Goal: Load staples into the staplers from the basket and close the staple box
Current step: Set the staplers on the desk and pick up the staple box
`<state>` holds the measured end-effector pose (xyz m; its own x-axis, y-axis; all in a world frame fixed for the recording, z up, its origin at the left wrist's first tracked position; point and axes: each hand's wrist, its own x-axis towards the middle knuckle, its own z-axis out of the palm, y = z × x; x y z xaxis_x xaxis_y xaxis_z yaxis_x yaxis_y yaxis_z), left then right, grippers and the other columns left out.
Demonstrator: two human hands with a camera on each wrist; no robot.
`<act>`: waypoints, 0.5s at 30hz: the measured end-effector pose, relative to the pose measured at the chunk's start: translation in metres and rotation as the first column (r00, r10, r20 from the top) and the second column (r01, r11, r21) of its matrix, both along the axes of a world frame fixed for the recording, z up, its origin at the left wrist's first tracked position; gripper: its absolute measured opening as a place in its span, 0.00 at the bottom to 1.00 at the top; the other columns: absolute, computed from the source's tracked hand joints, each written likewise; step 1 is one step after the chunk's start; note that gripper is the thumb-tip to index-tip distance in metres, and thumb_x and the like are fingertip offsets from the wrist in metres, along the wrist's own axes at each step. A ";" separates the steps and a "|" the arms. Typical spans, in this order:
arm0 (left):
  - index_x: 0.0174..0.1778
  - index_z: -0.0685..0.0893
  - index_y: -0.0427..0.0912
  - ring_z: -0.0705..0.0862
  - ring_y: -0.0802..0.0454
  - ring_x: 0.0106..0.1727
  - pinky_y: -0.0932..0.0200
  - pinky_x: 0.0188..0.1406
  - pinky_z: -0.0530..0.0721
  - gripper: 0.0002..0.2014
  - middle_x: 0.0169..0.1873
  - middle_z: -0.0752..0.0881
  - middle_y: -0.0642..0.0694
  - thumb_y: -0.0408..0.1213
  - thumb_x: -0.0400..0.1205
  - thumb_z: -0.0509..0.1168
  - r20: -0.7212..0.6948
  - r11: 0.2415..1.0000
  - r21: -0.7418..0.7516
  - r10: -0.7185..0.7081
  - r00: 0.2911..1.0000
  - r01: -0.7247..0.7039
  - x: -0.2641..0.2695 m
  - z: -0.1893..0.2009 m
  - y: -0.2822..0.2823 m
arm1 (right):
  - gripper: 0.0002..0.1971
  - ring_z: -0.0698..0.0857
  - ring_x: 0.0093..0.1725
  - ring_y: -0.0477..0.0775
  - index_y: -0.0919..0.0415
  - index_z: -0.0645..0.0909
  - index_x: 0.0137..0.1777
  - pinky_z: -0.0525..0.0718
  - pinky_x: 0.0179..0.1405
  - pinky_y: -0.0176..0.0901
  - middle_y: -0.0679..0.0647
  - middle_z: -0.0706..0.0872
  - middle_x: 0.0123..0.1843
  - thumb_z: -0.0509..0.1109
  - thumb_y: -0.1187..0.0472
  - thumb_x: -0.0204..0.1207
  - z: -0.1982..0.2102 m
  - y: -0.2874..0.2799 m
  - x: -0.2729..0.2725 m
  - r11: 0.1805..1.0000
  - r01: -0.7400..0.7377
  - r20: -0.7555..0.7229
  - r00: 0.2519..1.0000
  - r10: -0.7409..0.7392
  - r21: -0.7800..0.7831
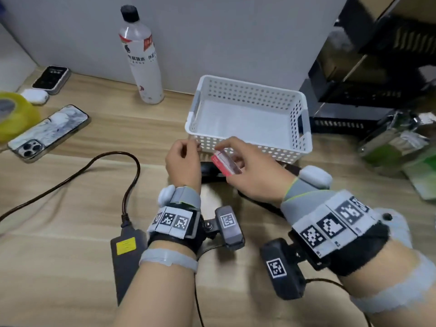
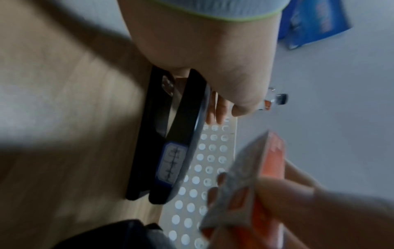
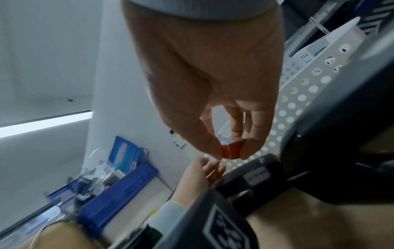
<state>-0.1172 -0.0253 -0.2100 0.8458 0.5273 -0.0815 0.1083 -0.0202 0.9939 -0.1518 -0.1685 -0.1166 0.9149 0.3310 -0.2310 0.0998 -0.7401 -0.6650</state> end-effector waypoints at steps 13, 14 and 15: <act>0.45 0.88 0.45 0.88 0.41 0.53 0.40 0.61 0.85 0.16 0.46 0.91 0.44 0.50 0.70 0.66 0.076 0.981 0.074 -0.187 0.979 0.182 -0.029 -0.020 0.011 | 0.20 0.84 0.62 0.57 0.52 0.83 0.67 0.80 0.59 0.41 0.51 0.86 0.65 0.74 0.56 0.74 -0.049 -0.012 -0.073 0.923 -0.028 0.319 0.934 0.160 -0.383; 0.47 0.88 0.44 0.87 0.43 0.51 0.43 0.61 0.85 0.14 0.48 0.90 0.45 0.48 0.72 0.66 0.069 0.986 0.060 -0.162 0.984 0.158 -0.033 -0.018 0.014 | 0.20 0.84 0.62 0.57 0.52 0.84 0.68 0.80 0.57 0.40 0.51 0.86 0.65 0.74 0.59 0.74 -0.050 -0.013 -0.074 0.925 -0.005 0.305 0.943 0.130 -0.379; 0.47 0.87 0.45 0.86 0.45 0.50 0.46 0.61 0.84 0.11 0.49 0.90 0.45 0.46 0.74 0.66 0.077 0.989 0.053 -0.140 0.987 0.136 -0.047 -0.017 0.018 | 0.21 0.85 0.60 0.56 0.53 0.84 0.68 0.80 0.56 0.40 0.51 0.87 0.64 0.74 0.60 0.74 -0.050 -0.015 -0.084 0.934 0.027 0.306 0.948 0.090 -0.357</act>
